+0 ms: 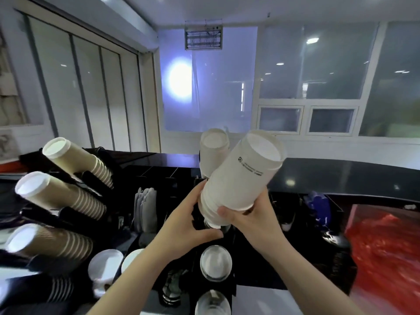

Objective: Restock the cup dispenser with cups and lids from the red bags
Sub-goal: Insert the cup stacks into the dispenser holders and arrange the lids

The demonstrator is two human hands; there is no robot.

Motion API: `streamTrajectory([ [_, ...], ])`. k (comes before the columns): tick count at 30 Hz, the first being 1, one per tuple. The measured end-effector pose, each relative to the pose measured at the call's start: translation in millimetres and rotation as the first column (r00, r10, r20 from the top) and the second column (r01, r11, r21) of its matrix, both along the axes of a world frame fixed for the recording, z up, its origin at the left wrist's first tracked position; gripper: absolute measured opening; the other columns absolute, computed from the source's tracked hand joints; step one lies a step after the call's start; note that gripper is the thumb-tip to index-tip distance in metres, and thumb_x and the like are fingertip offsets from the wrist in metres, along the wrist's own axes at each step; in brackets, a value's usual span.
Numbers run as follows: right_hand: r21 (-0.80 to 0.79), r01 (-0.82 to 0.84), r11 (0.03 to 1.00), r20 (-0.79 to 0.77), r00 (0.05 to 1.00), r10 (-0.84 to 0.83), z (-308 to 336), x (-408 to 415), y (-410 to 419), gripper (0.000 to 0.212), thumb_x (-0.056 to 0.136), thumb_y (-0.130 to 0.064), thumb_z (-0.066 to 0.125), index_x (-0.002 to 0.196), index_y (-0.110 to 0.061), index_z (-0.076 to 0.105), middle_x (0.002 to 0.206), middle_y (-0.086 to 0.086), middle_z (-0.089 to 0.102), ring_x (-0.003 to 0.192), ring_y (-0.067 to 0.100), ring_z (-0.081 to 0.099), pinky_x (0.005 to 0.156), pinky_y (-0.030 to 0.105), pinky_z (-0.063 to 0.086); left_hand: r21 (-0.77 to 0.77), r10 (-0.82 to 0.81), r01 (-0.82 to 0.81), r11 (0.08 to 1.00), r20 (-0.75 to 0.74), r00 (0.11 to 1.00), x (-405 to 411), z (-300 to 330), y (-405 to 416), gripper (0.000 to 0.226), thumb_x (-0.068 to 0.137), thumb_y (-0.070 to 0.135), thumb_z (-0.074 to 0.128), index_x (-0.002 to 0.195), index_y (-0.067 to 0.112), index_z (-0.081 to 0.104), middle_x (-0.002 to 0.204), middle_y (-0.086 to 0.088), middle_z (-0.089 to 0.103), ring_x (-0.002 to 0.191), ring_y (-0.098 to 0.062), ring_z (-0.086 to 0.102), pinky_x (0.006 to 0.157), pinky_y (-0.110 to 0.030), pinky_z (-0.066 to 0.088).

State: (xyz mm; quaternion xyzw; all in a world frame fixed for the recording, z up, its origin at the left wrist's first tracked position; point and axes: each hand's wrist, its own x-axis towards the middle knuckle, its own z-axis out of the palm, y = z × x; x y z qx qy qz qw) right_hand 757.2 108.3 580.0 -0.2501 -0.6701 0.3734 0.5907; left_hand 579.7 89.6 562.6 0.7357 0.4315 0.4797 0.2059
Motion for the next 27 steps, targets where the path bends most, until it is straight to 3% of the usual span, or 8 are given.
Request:
streamTrajectory([
  [4,-0.052,-0.076,0.996,0.079,0.994,0.079,4,-12,-2,0.084,0.056,-0.050,0.084,0.126,-0.025,0.045,0.114,-0.018,0.062,0.104,-0.001,0.062,0.076,0.014,0.050,0.009,0.100,-0.100,0.995,0.015,0.995,-8,-1,2,0.081,0.058,0.043,0.085,0.128,0.048,0.044,0.123,0.021,0.061,0.112,0.000,0.058,0.087,-0.024,0.047],
  [6,-0.064,-0.093,0.994,0.068,0.993,0.098,10,-15,0,0.089,0.057,-0.061,0.080,0.128,-0.022,0.046,0.116,-0.015,0.063,0.107,0.003,0.062,0.081,0.018,0.050,0.003,0.117,-0.117,0.993,-0.011,0.993,-15,-3,8,0.075,0.057,0.047,0.085,0.122,0.051,0.047,0.117,0.024,0.063,0.107,0.003,0.060,0.085,-0.019,0.048],
  [9,-0.046,-0.031,0.998,0.004,0.999,0.032,22,-15,8,0.068,0.067,-0.038,0.078,0.126,-0.021,0.049,0.119,-0.002,0.064,0.111,0.015,0.062,0.087,0.031,0.053,-0.020,0.099,-0.100,0.995,-0.035,0.994,-22,-1,22,0.078,0.056,0.049,0.084,0.124,0.052,0.046,0.118,0.026,0.061,0.109,0.005,0.058,0.086,-0.013,0.046],
  [11,-0.033,0.022,0.999,0.025,0.999,-0.021,28,-14,15,0.058,0.068,-0.022,0.076,0.120,-0.024,0.052,0.114,-0.005,0.066,0.104,0.012,0.064,0.084,0.029,0.053,-0.048,0.068,-0.070,0.996,-0.038,0.997,-26,2,35,0.079,0.056,0.043,0.084,0.124,0.052,0.046,0.117,0.028,0.061,0.107,0.007,0.058,0.086,-0.012,0.046],
  [14,0.045,0.116,0.992,0.183,0.975,-0.122,30,-13,22,0.066,0.066,-0.015,0.081,0.122,-0.026,0.050,0.108,-0.018,0.065,0.101,0.002,0.063,0.081,0.020,0.052,-0.121,0.018,-0.020,0.992,-0.024,1.000,-26,1,52,0.075,0.058,0.029,0.081,0.121,0.050,0.047,0.113,0.028,0.062,0.105,0.006,0.059,0.084,-0.012,0.046],
  [19,0.038,0.190,0.981,0.306,0.932,-0.192,20,-11,33,0.069,0.060,-0.026,0.079,0.117,-0.041,0.042,0.105,-0.037,0.057,0.102,-0.009,0.057,0.080,0.012,0.048,-0.244,-0.121,0.111,0.963,-0.028,0.992,-26,-1,65,0.069,0.066,0.014,0.068,0.128,0.041,0.051,0.116,0.024,0.064,0.110,0.008,0.056,0.083,-0.005,0.042],
  [24,0.012,0.279,0.960,0.296,0.916,-0.270,0,-18,37,0.067,0.050,-0.048,0.076,0.107,-0.058,0.044,0.107,-0.036,0.053,0.104,-0.010,0.054,0.076,0.009,0.047,-0.342,-0.044,0.097,0.935,0.160,0.986,-38,0,78,0.066,0.075,-0.021,0.047,0.135,0.007,0.050,0.132,-0.005,0.058,0.124,-0.014,0.052,0.107,-0.032,0.040],
  [27,0.025,0.366,0.930,0.344,0.871,-0.352,-14,-23,45,0.066,0.045,-0.054,0.074,0.101,-0.063,0.040,0.112,-0.031,0.043,0.111,-0.003,0.048,0.086,0.017,0.045,-0.339,-0.009,0.069,0.938,0.175,0.985,-40,-3,84,0.059,0.077,-0.023,0.042,0.121,0.010,0.061,0.119,-0.002,0.065,0.113,-0.005,0.058,0.100,-0.020,0.044],
])
